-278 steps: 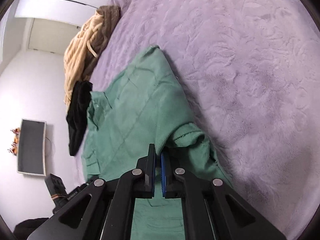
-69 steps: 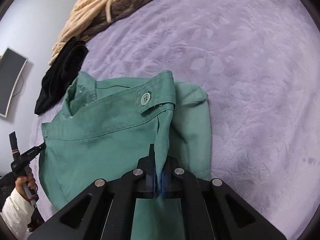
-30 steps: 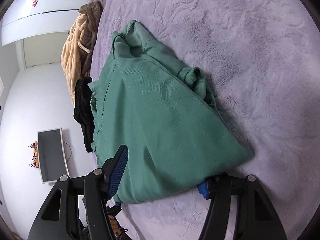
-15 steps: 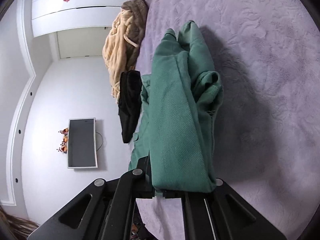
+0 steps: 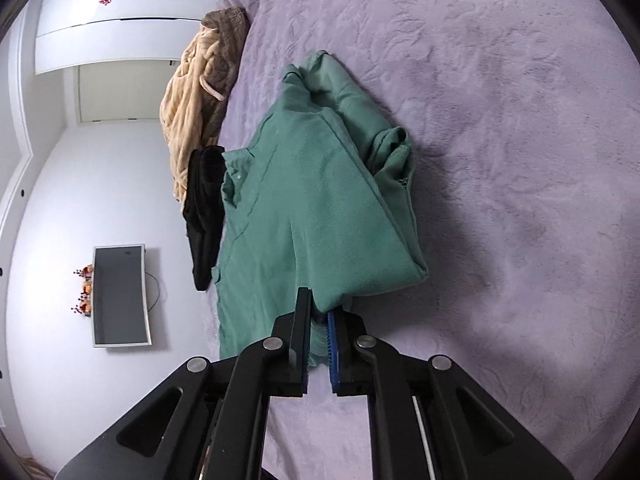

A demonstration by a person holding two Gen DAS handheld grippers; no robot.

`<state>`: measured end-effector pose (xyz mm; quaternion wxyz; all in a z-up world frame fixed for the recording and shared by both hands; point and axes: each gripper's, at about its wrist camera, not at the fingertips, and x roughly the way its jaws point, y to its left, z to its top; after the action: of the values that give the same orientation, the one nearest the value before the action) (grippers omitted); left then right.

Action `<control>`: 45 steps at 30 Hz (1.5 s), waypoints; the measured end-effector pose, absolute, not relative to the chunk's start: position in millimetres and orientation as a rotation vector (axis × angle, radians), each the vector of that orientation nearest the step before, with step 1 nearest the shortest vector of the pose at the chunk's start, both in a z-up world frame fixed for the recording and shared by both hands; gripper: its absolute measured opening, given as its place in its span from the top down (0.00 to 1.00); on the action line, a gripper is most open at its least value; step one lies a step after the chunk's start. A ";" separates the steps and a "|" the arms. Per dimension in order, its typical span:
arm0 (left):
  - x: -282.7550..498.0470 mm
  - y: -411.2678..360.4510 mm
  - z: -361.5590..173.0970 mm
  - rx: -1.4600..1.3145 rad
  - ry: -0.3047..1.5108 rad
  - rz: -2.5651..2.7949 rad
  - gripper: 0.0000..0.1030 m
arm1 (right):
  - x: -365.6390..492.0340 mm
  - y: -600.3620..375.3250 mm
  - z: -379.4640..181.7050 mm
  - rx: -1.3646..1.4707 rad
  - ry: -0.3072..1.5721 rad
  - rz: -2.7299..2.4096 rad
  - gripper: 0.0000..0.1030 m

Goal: Fold small clothes

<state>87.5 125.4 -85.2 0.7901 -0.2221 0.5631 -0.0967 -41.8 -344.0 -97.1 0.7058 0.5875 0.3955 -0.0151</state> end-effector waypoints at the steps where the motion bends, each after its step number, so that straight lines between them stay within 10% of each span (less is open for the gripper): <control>1: 87.6 126.7 -89.3 -0.476 1.228 -0.195 0.97 | -43.2 -345.0 -100.4 1.300 0.892 -0.041 0.74; 3: 87.0 129.4 -94.8 -0.467 1.254 -0.175 0.91 | -45.5 -346.2 -107.1 1.304 0.910 -0.044 0.50; 4: 85.6 131.2 -95.8 -0.454 1.260 -0.159 0.73 | -47.8 -346.2 -109.2 1.310 0.908 -0.039 0.42; 5: 83.0 133.7 -94.8 -0.437 1.255 -0.138 0.44 | -49.0 -345.7 -110.9 1.314 0.906 -0.032 0.42; 8: 73.0 143.1 -85.0 -0.405 1.211 -0.078 0.18 | -45.8 -344.6 -115.5 1.318 0.906 -0.009 0.42; 22: 127.1 121.7 -129.7 -0.630 1.310 -0.151 0.18 | 37.3 -350.2 -141.1 1.377 0.854 0.011 0.35; 23: 132.7 120.0 -129.0 -0.644 1.302 -0.145 0.19 | 38.8 -352.4 -146.3 1.420 0.848 -0.003 0.50; 24: 136.4 120.2 -128.2 -0.652 1.288 -0.126 0.25 | 37.7 -355.7 -153.5 1.493 0.833 -0.014 0.72; 25: 139.6 120.0 -127.4 -0.651 1.274 -0.105 0.67 | 35.5 -358.0 -158.1 1.553 0.809 -0.001 0.91; 26: 143.3 118.9 -128.3 -0.669 1.284 -0.123 0.82 | 33.3 -359.2 -157.4 1.594 0.769 0.030 0.92; 38: 104.6 125.7 -1.8 -0.640 1.006 -0.368 0.92 | 22.8 -331.2 -52.9 1.494 0.569 0.384 0.92; 45: 59.8 155.7 -13.3 -0.581 1.103 -0.342 0.92 | -52.4 -304.2 -69.3 1.513 0.651 0.303 0.92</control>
<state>59.8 155.7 -13.3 0.7982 -0.2708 0.5140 -0.1594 -52.4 -304.2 -69.3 0.6695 0.6710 0.2890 0.1342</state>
